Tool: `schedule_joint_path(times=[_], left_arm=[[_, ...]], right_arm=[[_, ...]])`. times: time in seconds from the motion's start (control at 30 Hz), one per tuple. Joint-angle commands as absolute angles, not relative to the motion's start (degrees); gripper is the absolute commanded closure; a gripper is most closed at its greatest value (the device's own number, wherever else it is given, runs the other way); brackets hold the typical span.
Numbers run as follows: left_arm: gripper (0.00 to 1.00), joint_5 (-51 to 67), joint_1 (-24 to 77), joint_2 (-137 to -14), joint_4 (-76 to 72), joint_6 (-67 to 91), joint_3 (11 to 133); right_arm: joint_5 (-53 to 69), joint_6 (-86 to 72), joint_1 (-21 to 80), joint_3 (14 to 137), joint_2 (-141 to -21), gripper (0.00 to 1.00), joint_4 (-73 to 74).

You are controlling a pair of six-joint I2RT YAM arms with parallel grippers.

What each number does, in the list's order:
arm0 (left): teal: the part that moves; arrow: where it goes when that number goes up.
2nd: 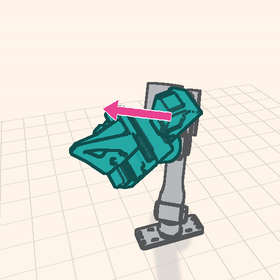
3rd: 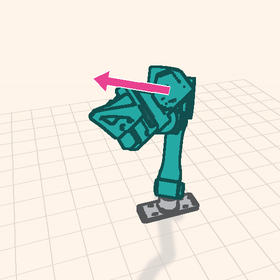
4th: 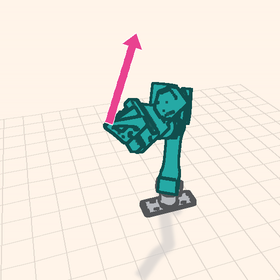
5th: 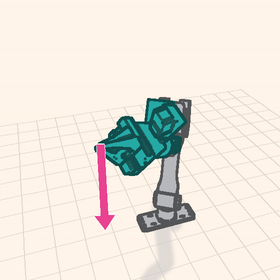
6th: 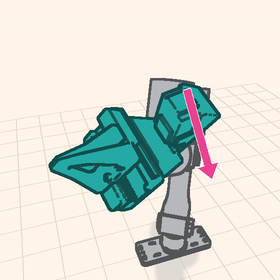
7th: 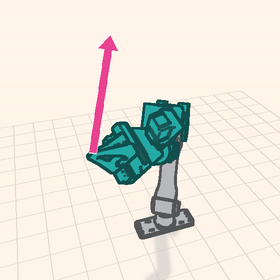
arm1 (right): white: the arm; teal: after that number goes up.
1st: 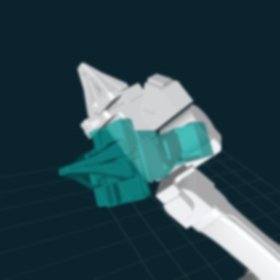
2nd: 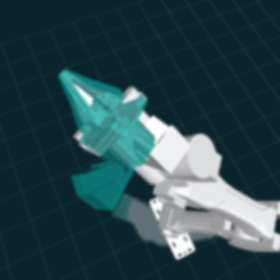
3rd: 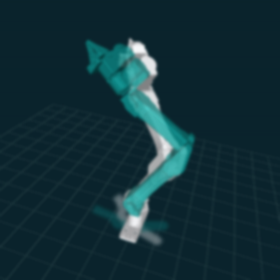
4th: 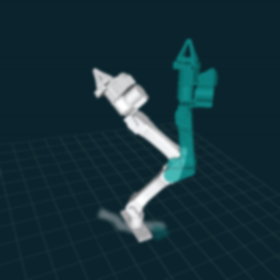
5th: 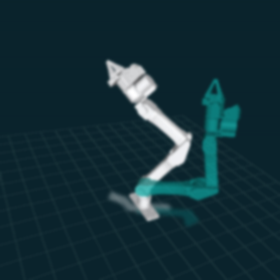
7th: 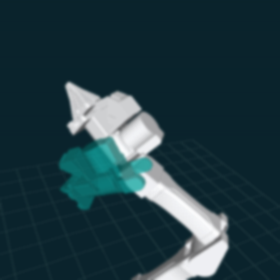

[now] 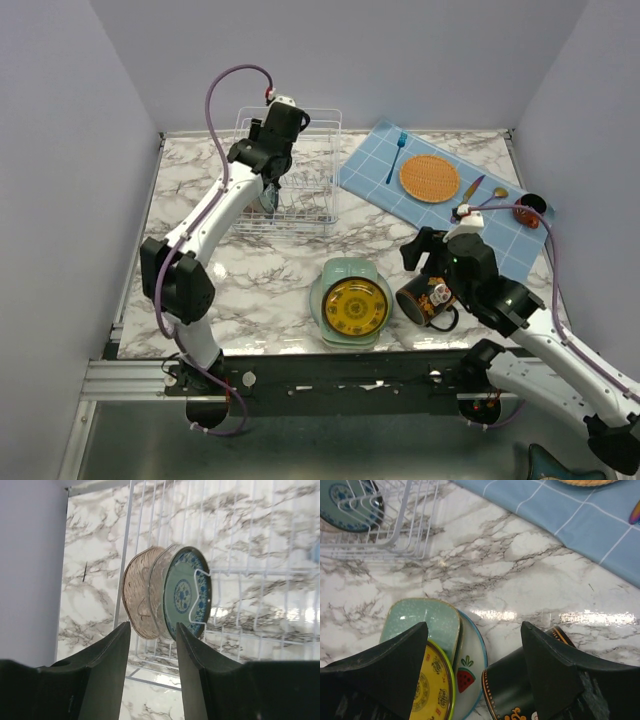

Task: Load the plates into the dish rack
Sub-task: Insert the plate into the dish rack.

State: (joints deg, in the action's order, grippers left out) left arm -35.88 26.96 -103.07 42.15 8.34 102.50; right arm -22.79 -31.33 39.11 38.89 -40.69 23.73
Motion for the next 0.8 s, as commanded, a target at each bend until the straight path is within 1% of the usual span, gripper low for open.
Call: schedule_joint_path(times=[0.0, 0.1, 0.2, 0.3, 0.33, 0.43, 0.57, 0.77], left_arm=[[0.49, -29.4, 28.6, -94.1, 37.1, 9.1, 99.3], [0.49, -24.6, 29.5, -89.7, 33.9, 10.7, 94.0], [0.48, -20.0, 30.1, -86.0, 31.1, 13.2, 88.3], [0.48, -16.6, 30.5, -83.1, 29.0, 15.2, 83.6], [0.48, -16.0, 30.5, -82.5, 28.3, 15.6, 82.6], [0.48, -15.1, 30.6, -80.9, 27.8, 16.3, 79.9], [0.48, -14.5, 30.6, -80.0, 27.6, 16.7, 77.9], [0.48, -13.5, 30.7, -79.8, 27.0, 17.2, 76.6]], right_arm=[[-14.2, -26.1, 39.5, 40.6, -45.4, 0.17, 24.3], [-9.0, -24.1, 39.4, 41.3, -48.9, 0.19, 24.0], [-3.9, -22.2, 39.5, 42.2, -54.0, 0.23, 24.0], [-1.7, -21.6, 39.5, 42.2, -56.8, 0.3, 23.5], [-1.5, -21.4, 39.5, 42.1, -56.9, 0.34, 23.1], [-0.7, -20.8, 39.5, 42.1, -57.5, 0.39, 23.0], [2.3, -19.7, 39.5, 42.4, -59.1, 0.42, 23.4], [5.2, -19.1, 39.6, 41.7, -59.8, 0.42, 22.9]])
